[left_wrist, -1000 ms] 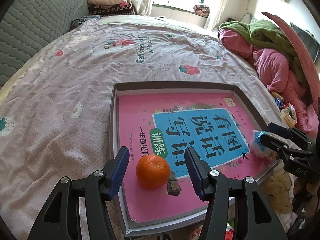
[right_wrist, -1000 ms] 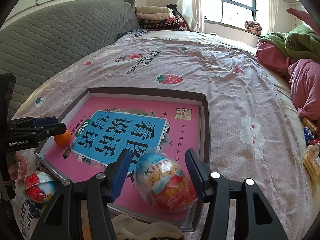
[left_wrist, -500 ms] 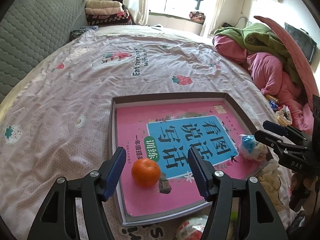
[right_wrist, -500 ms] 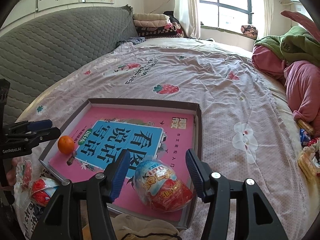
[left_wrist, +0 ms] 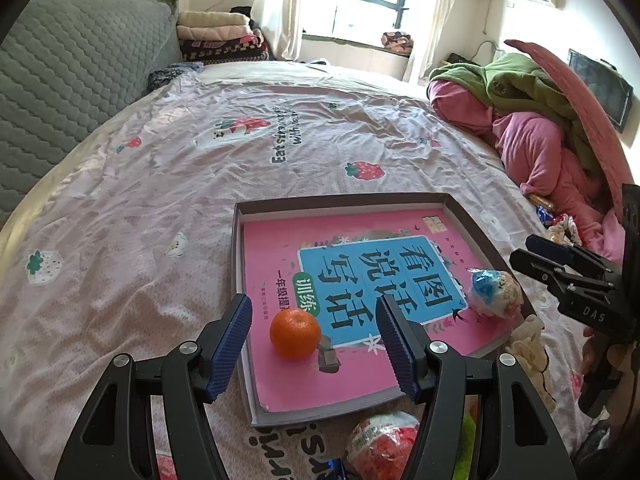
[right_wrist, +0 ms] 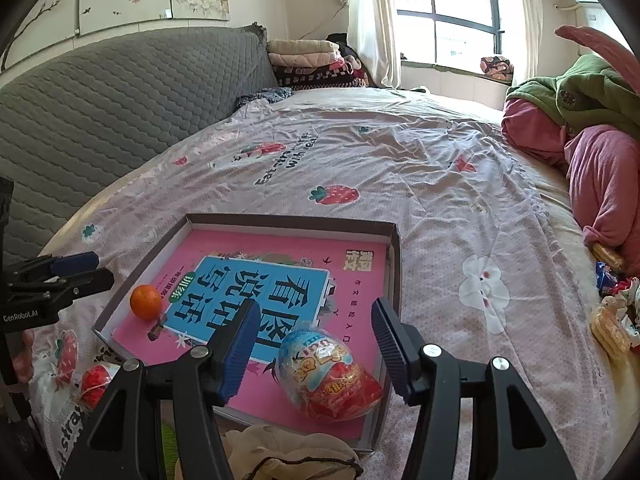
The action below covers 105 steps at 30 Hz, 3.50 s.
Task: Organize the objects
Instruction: 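Withdraw both open tools back from the tray, then move left tool toward the blue biscuit pack while right tool approaches the beige ball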
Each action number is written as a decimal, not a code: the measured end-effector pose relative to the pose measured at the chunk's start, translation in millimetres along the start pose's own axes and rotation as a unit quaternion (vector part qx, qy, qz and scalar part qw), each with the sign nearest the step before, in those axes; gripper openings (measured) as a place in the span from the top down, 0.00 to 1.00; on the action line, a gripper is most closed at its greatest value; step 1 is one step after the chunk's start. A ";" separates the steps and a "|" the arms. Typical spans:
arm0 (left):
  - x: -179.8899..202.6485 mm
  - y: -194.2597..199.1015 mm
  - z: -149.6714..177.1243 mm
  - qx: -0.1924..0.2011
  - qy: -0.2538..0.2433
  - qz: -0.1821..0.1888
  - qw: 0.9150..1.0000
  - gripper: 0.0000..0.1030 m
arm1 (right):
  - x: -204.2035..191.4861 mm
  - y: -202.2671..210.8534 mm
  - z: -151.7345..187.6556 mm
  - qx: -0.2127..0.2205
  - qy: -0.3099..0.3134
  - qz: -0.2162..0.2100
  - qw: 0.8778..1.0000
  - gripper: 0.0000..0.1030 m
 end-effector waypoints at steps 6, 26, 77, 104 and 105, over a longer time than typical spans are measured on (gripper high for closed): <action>-0.6 6.0 8.1 -0.005 -0.004 -0.010 1.000 0.36 | -2.4 7.7 -0.8 0.007 0.001 -0.004 1.000 0.44; -4.0 20.7 34.3 -0.009 -0.006 -0.014 1.000 0.36 | -16.6 26.6 -1.1 0.031 0.022 -0.008 0.999 0.44; -4.8 69.2 105.4 0.014 0.017 0.008 1.000 0.35 | -84.5 101.3 79.6 0.108 0.021 -0.042 0.993 0.29; 8.9 105.3 141.7 0.026 0.000 0.012 1.000 0.30 | -106.1 117.9 130.2 0.086 0.009 0.009 0.996 0.29; 8.5 107.3 142.8 0.027 0.000 0.012 1.000 0.30 | -106.6 119.0 130.8 0.086 0.009 0.010 0.996 0.29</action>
Point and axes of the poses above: each gripper's, at about its wrist camera, not at the fingertips, and y roughly against the way its jaws point, x to its right, z to its underside, the point moved 5 cm from there along -y, roughly the way its jaws point, and after that the axes turned 10 degrees about -z, right-handed, at the moved point
